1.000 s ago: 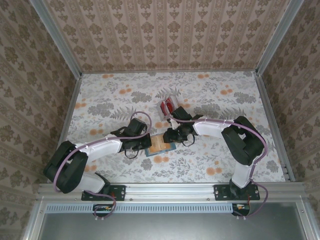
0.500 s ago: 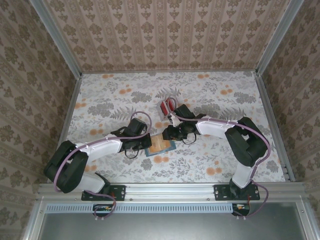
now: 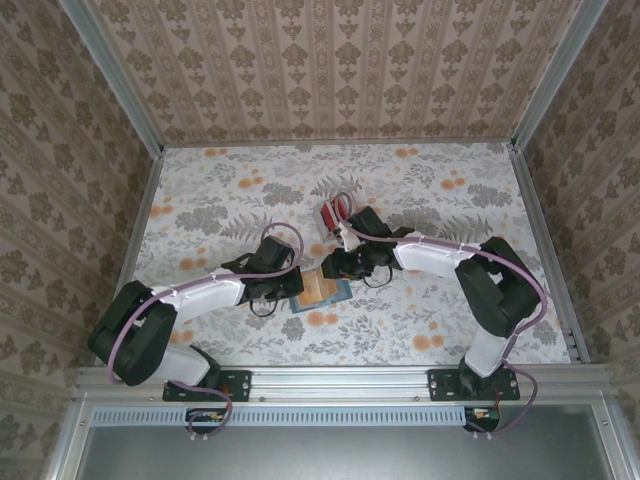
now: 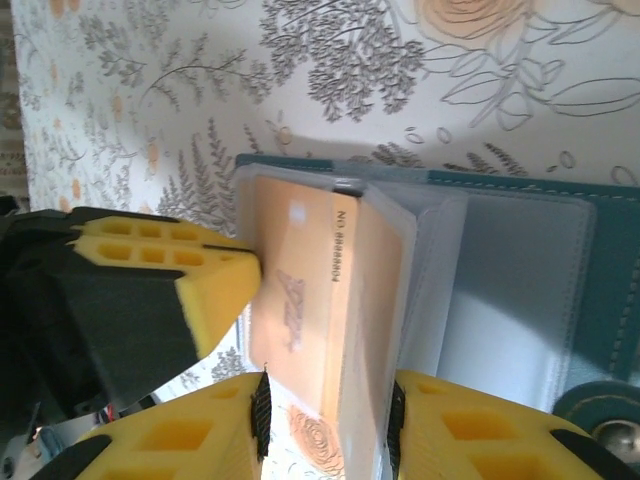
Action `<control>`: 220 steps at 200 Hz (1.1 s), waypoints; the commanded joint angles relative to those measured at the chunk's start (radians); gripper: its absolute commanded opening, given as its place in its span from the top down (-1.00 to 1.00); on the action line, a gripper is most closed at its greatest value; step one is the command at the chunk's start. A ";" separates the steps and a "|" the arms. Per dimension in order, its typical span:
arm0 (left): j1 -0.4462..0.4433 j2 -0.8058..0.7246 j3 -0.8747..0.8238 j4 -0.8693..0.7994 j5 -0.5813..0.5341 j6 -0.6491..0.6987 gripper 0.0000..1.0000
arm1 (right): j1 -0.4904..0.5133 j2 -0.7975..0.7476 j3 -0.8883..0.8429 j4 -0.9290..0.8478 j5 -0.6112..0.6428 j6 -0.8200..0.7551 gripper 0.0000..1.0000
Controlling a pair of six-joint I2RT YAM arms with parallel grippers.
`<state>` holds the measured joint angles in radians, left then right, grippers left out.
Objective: Put the credit cards into the card holder
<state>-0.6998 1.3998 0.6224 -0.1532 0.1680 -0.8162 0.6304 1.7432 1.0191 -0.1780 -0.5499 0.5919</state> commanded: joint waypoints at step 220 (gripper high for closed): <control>0.150 -0.437 -0.218 -0.068 -0.086 -0.072 0.83 | 0.100 0.111 0.147 -0.093 0.078 -0.019 0.24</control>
<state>-0.5552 0.9646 0.4179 -0.2073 0.0822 -0.8658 0.7212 1.8496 1.1618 -0.2802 -0.4496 0.5716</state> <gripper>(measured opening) 0.085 0.378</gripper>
